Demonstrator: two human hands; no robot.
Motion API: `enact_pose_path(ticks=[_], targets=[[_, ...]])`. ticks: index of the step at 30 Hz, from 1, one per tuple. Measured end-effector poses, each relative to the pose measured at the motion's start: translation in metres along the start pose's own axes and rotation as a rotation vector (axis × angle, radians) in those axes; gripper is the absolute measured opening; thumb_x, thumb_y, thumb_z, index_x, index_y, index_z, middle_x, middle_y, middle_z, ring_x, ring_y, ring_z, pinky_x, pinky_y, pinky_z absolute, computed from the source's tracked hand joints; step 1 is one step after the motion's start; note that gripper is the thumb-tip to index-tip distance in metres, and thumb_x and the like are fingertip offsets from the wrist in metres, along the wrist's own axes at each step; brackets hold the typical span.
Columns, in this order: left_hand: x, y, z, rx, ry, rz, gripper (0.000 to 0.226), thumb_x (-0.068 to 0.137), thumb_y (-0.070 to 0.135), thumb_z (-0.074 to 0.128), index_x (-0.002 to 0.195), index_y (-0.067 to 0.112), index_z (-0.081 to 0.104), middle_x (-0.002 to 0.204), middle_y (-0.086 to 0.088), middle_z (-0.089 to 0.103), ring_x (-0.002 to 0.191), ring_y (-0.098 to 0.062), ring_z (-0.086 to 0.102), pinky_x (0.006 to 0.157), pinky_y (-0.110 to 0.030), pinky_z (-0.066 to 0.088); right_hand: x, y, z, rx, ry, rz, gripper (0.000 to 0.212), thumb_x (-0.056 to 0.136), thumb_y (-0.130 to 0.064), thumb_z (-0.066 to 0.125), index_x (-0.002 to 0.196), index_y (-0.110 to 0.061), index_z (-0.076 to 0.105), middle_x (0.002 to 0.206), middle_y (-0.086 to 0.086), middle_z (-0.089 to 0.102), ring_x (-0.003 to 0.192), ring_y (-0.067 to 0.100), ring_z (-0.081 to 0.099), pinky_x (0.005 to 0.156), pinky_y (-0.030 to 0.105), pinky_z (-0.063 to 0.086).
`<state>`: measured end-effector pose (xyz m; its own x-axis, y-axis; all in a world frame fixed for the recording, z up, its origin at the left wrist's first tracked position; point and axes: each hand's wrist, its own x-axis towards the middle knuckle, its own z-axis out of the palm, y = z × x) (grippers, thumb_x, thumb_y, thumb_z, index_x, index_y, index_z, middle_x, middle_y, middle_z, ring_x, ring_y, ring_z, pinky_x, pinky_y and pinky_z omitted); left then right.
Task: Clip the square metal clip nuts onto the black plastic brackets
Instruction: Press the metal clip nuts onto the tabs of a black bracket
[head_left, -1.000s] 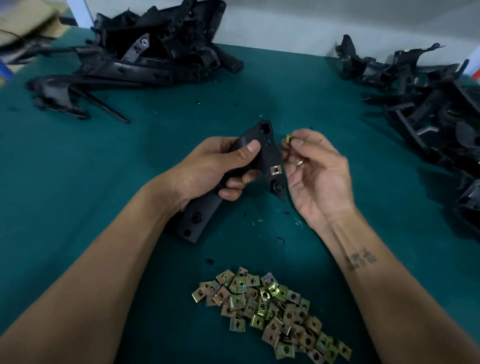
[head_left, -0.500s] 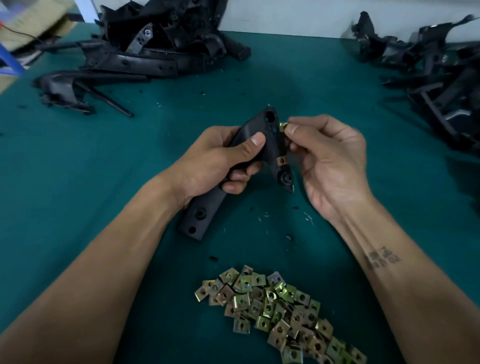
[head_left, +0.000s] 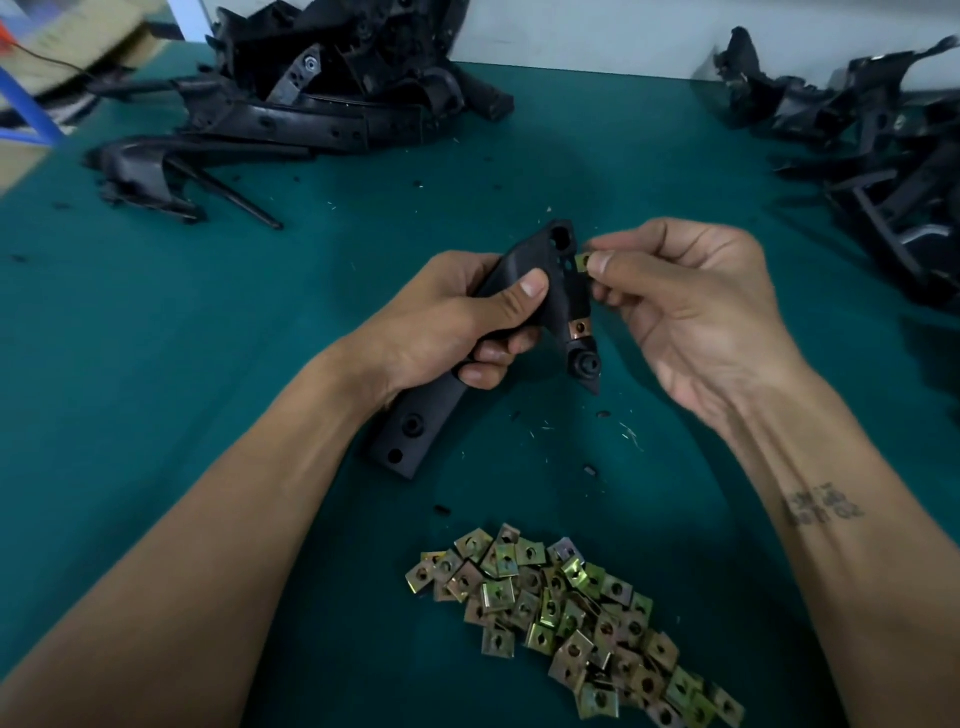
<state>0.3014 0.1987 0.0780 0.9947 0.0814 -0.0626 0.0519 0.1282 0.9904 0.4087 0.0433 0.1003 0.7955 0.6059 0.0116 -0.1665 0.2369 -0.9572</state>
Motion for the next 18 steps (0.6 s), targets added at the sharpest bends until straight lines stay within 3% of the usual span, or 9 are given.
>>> enact_pose_path(ticks=[9, 14, 18], targets=[[0.001, 0.001, 0.000, -0.012, 0.006, -0.005, 0.021, 0.102, 0.020, 0.050, 0.092, 0.002, 0.053, 0.064, -0.005, 0.046, 0.048, -0.011, 0.031, 0.039, -0.021, 0.028, -0.007, -0.002, 0.015, 0.090, 0.119, 0.084, 0.013, 0.084, 0.015, 0.065, 0.078, 0.003, 0.065, 0.067, 0.013, 0.063, 0.060, 0.014, 0.054, 0.056, 0.019, 0.048], [0.002, 0.000, 0.001, -0.019, 0.017, -0.007, 0.019, 0.103, 0.019, 0.048, 0.094, 0.002, 0.051, 0.063, -0.005, 0.047, 0.048, -0.013, 0.030, 0.038, -0.019, 0.029, -0.020, 0.004, 0.025, 0.106, 0.228, 0.128, 0.014, 0.086, 0.005, 0.070, 0.077, -0.006, 0.070, 0.069, 0.011, 0.061, 0.060, 0.017, 0.051, 0.054, 0.031, 0.050], [0.002, -0.001, 0.003, -0.009, 0.031, -0.014, 0.020, 0.103, 0.018, 0.048, 0.089, 0.003, 0.049, 0.062, -0.005, 0.047, 0.049, -0.014, 0.027, 0.038, -0.019, 0.028, -0.024, 0.008, 0.036, 0.213, 0.296, 0.156, 0.006, 0.090, 0.002, 0.067, 0.087, -0.003, 0.066, 0.067, 0.011, 0.059, 0.056, 0.021, 0.055, 0.052, 0.034, 0.054]])
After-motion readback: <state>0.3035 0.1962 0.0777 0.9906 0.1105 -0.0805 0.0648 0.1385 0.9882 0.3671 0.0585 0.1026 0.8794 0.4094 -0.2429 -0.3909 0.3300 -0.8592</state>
